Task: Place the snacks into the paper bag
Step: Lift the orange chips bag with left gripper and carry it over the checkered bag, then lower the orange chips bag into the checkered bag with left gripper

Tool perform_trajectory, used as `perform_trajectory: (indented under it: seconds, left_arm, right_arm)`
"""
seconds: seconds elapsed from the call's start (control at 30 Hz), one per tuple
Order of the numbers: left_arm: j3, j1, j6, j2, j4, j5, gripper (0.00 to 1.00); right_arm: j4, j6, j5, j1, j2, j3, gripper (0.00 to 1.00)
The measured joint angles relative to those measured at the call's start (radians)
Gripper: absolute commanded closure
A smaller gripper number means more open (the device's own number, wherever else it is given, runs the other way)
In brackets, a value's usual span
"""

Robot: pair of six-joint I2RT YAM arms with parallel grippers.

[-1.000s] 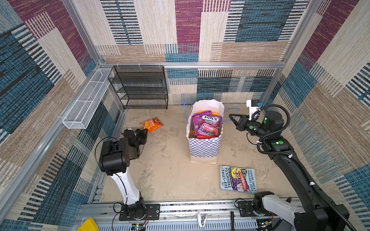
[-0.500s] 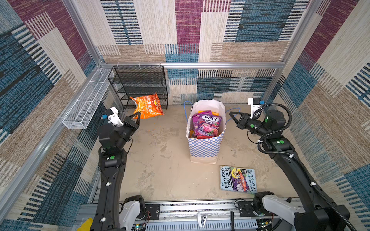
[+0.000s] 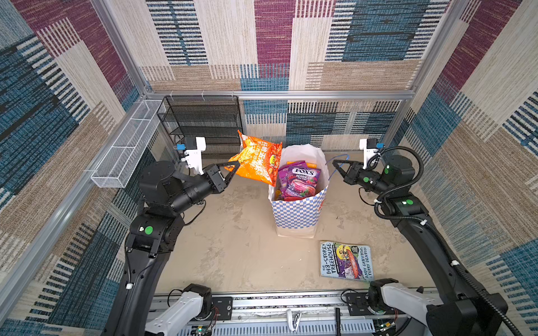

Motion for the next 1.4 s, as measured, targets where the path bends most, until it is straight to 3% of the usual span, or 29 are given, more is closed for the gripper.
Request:
perform_trajectory:
  seconds: [0.2, 0.4, 0.53, 0.83, 1.17, 1.4]
  left_arm:
    - [0.037, -0.255, 0.008, 0.084, -0.043, -0.176, 1.00]
    - [0.077, -0.433, 0.003, 0.192, -0.060, -0.399, 1.00]
    - [0.090, -0.499, 0.000, 0.241, -0.061, -0.524, 1.00]
    - [0.077, -0.528, -0.005, 0.347, -0.066, -0.718, 1.00]
    - [0.075, -0.543, -0.023, 0.428, -0.064, -0.772, 1.00]
    - [0.098, -0.512, -0.045, 0.393, -0.003, -0.798, 1.00]
  right_arm:
    - [-0.006, 0.019, -0.018, 0.000, 0.045, 0.045, 1.00]
    - [-0.018, 0.033, -0.041, 0.001, 0.050, 0.069, 1.00]
    - [0.001, 0.033, -0.044, 0.001, 0.047, 0.050, 1.00]
    - [0.005, 0.035, -0.044, 0.001, 0.025, 0.036, 1.00]
    - [-0.002, 0.024, -0.044, 0.000, 0.008, 0.024, 1.00]
    - [-0.002, 0.017, -0.044, 0.000, 0.008, 0.021, 1.00]
